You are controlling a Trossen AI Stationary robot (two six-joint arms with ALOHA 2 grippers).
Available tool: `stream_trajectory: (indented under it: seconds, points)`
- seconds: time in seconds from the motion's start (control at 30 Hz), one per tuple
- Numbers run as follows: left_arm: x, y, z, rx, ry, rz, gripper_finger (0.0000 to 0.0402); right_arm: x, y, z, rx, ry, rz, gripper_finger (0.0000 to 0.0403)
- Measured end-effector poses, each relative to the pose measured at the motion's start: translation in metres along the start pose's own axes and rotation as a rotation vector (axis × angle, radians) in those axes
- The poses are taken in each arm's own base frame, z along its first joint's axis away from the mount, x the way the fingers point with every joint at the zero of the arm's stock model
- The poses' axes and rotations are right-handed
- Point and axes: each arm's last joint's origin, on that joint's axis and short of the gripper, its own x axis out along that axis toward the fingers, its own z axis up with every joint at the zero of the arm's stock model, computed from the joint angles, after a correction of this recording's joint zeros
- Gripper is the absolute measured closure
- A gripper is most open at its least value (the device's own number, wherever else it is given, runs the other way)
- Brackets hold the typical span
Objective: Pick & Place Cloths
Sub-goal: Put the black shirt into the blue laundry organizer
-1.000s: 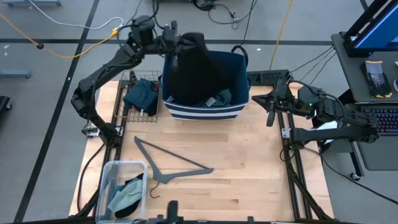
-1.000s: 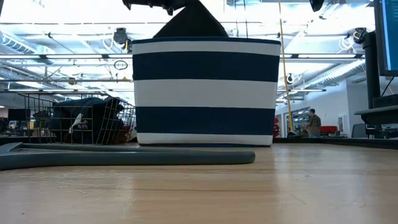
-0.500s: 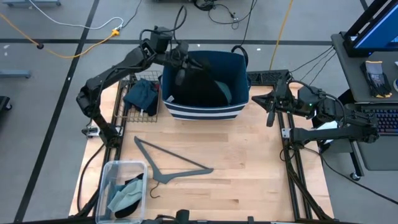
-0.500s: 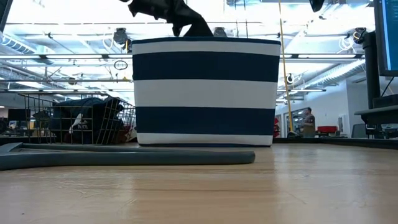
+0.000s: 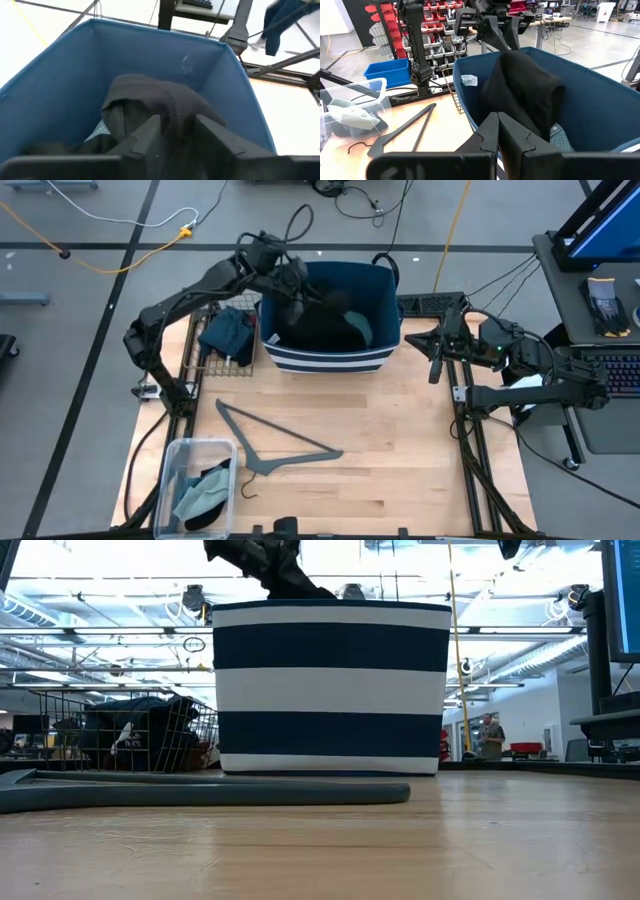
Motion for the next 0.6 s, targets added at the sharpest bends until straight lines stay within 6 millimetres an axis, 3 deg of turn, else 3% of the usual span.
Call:
stream_trajectory:
  seconds: [0.23,0.37,0.6]
  points:
    - [-0.005,-0.004,0.002,-0.034,-0.007,0.015,0.0176,0.000,0.000,0.000,0.003,0.000,0.000,0.0403]
    - [-0.003,-0.012,0.002,-0.113,0.016,0.008,0.0139,0.000,0.000,0.000,0.004,-0.004,0.001,0.0403]
    - [0.057,-0.031,-0.025,0.008,0.196,0.063,0.0131,0.000,0.001,0.004,0.004,-0.043,0.008,0.0403]
